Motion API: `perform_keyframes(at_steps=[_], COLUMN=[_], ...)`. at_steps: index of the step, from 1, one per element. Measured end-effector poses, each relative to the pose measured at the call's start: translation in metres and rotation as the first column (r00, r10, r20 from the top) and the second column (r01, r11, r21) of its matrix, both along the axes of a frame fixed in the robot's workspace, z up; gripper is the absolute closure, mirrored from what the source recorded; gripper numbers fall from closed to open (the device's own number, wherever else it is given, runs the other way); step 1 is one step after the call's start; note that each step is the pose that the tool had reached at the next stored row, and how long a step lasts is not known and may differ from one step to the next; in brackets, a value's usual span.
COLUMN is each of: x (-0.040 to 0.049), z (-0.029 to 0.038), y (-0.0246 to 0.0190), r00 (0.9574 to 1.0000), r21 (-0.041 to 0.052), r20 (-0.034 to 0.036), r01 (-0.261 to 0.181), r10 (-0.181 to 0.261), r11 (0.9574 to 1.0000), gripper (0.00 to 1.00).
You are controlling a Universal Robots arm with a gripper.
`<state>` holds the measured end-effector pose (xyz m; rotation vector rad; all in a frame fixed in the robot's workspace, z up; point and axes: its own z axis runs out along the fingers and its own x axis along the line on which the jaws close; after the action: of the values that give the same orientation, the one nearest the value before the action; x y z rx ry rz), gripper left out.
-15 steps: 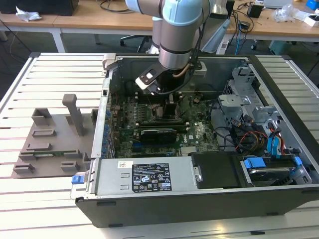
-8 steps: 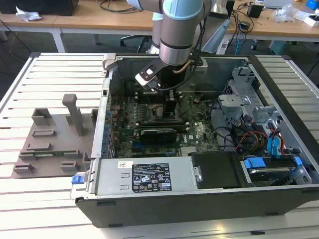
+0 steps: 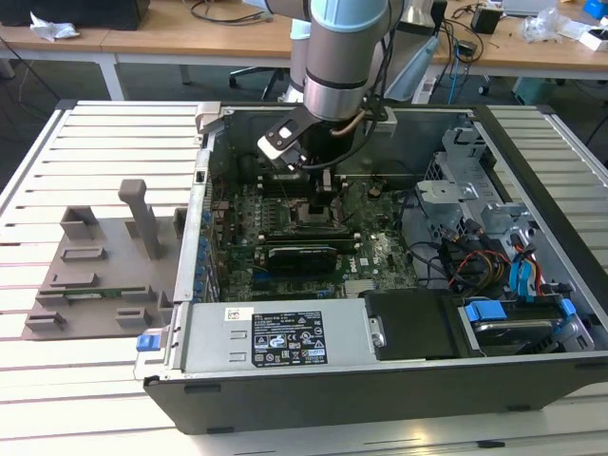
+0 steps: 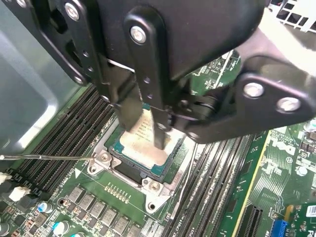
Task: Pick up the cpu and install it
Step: 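Place the cpu into insertion slot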
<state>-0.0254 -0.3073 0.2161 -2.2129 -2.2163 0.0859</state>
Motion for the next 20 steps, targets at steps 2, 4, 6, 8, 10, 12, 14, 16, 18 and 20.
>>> perform_keyframes(at_steps=[2, 4, 6, 8, 10, 12, 14, 16, 18, 20], x=[0.0, 0.0, 0.0, 0.0, 0.0, 0.0, 0.0, 0.0, 0.0, 0.0], z=[0.001, 0.0024, 0.0034, 0.0044, 0.0054, 0.0069, 0.0098, 0.013, 0.0153, 0.0188], y=[0.0, 0.0, 0.0, 0.0, 0.0, 0.0, 0.0, 0.0001, 0.0, 0.0], r00=[1.0, 1.0, 1.0, 1.0, 1.0, 1.0, 1.0, 1.0, 1.0, 1.0], r21=[0.0, 0.0, -0.0001, -0.0001, 0.0, 0.0, -0.0001, 0.0001, -0.0001, -0.0001], r20=[0.0, 0.0, 0.0, 0.0, 0.0, 0.0, 0.0, 0.0001, -0.0001, 0.0], r01=[0.0, 0.0, 0.0, 0.0, 0.0, 0.0, 0.0, 0.0, 0.0, 0.0], r10=[0.0, 0.0, 0.0, 0.0, 0.0, 0.0, 0.0, 0.0, 0.0, 0.0], r11=[1.0, 1.0, 1.0, 1.0, 1.0, 1.0, 1.0, 1.0, 1.0, 1.0], gripper=[0.71, 0.89, 0.89, 0.89, 0.89, 0.89, 0.89, 0.89, 0.89, 0.89])
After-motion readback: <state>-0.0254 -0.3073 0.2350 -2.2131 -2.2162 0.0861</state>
